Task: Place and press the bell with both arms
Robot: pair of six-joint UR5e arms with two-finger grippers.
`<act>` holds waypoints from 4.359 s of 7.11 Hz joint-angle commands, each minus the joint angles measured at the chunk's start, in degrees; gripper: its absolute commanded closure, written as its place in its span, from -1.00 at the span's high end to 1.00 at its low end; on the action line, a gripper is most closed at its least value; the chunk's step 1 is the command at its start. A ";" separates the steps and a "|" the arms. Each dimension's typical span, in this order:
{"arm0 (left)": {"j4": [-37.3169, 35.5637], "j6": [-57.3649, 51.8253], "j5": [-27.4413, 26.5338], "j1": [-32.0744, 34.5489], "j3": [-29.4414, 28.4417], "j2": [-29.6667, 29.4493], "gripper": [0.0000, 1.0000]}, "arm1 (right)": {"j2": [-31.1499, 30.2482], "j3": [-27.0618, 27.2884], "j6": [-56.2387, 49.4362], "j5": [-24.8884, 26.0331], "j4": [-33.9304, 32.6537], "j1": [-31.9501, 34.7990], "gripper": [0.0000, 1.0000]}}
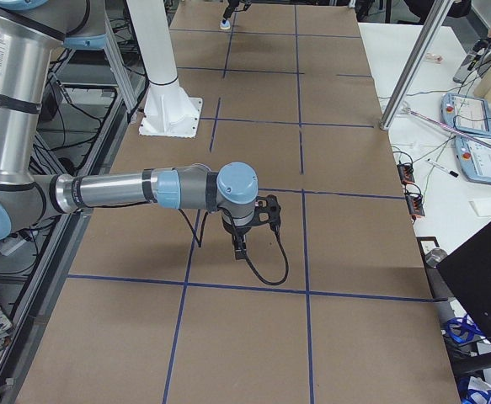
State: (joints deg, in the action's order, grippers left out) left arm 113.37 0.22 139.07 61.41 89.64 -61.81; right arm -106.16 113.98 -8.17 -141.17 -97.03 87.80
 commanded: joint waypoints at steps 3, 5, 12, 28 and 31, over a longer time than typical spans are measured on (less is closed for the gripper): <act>4.84 0.66 -0.29 -3.21 -3.33 -0.32 1.00 | -0.54 0.02 -0.18 -0.51 0.00 0.00 1.00; 5.02 0.75 -0.29 -4.44 -3.42 -0.59 1.00 | -0.54 0.02 -0.18 -0.60 0.00 0.00 1.00; 10.96 3.19 -0.20 -5.51 -2.90 -0.68 -0.83 | -1.16 0.02 -0.27 -0.95 0.00 0.00 1.00; -8.34 79.83 -5.89 -23.86 -26.41 -84.76 -0.78 | -0.89 -0.33 0.17 -2.18 0.00 -1.58 1.00; -7.38 80.47 -9.95 -25.11 -30.92 -86.72 -0.66 | -0.89 -0.24 0.17 -2.27 0.00 -1.85 1.00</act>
State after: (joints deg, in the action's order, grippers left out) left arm 105.46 80.65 129.92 36.49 60.20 -148.10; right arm -107.05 113.72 -8.00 -143.37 -97.03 86.03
